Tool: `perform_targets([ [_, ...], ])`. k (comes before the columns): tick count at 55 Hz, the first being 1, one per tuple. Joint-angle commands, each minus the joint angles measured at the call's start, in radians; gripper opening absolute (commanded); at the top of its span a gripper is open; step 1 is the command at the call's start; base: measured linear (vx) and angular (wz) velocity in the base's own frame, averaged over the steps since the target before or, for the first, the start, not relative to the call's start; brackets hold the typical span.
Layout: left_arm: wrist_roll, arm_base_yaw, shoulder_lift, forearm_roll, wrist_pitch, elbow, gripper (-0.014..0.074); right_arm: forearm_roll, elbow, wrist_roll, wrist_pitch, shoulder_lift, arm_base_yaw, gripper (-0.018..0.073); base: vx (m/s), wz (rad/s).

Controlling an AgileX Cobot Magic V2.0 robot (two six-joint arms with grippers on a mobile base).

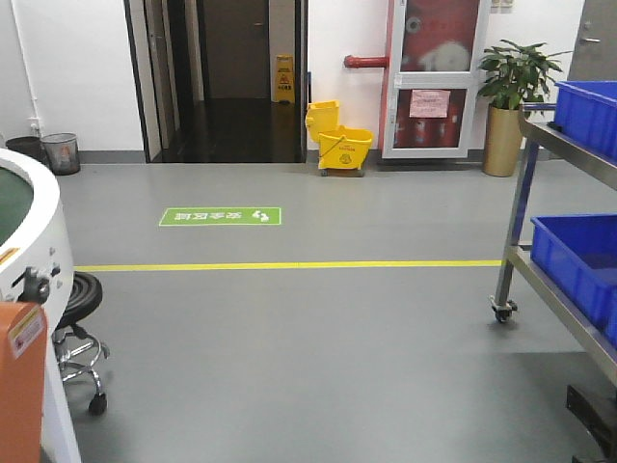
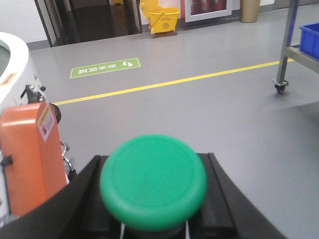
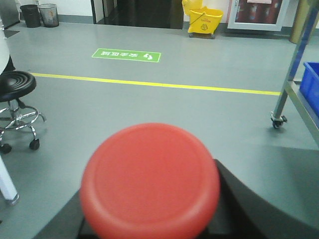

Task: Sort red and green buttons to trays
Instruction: 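Hold both buttons while the base drives to the tray station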

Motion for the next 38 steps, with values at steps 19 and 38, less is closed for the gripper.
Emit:
perform_targets([
  [19,-0.009,-0.003,0.002,-0.01,-0.074,-0.029,-0.0003,-0.014,-0.034,-0.001,-0.072,-0.011,0.001,0.0003,0.58,-0.01],
  [38,-0.009,-0.003,0.002,-0.01,-0.074,-0.029,-0.0003,-0.014,-0.034,-0.001,-0.072,-0.011,0.001,0.0003,0.58,-0.27],
])
